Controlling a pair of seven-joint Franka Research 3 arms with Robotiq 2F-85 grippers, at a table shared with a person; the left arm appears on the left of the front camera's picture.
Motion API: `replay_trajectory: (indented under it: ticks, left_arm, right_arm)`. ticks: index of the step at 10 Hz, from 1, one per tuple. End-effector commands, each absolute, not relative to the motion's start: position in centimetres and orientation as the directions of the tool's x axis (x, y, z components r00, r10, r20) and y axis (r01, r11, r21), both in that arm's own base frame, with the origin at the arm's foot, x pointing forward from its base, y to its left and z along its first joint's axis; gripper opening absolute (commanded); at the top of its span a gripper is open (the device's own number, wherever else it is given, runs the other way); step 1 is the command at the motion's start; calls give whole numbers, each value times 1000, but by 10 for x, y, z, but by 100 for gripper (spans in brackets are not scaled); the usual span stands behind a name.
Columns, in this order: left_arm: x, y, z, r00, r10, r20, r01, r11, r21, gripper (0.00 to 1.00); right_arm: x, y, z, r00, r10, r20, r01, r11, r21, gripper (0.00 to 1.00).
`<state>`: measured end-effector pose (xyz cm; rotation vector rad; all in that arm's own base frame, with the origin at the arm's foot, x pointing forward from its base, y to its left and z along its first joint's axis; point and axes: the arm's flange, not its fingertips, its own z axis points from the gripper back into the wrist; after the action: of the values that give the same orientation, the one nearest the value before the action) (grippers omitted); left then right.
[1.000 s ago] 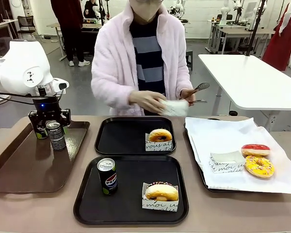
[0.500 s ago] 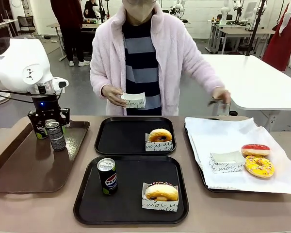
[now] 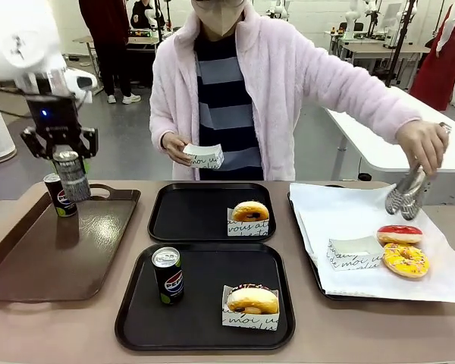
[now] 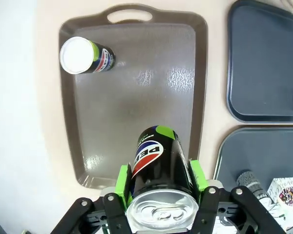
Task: Set up donuts and drinks on trays.
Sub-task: Pick up one Pepsi coke from the Handle tray and place it on the Flat Tray without a Pepsi coke.
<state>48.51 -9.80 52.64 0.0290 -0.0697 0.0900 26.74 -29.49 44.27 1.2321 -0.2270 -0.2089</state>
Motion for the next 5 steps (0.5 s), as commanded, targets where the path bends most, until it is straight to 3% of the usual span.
replay_trajectory:
  ticks: [1,2,3,5]
  left_arm:
    - [491,-91,524,992,102,68,-104,994,29,0]
    - [491,-84,526,991,130,24,-130,991,16,0]
    - [483,-96,534,993,91,78,-94,995,25,0]
    - [483,-96,534,993,91,78,-94,995,25,0]
  right_arm:
    - [266,-296,443,959,-276,62,27,309,951,100]
    - [266,-296,443,959,-276,62,27,309,951,100]
    - [266,-296,443,959,-276,62,27,309,951,100]
    - [266,-296,443,959,-276,62,27,309,951,100]
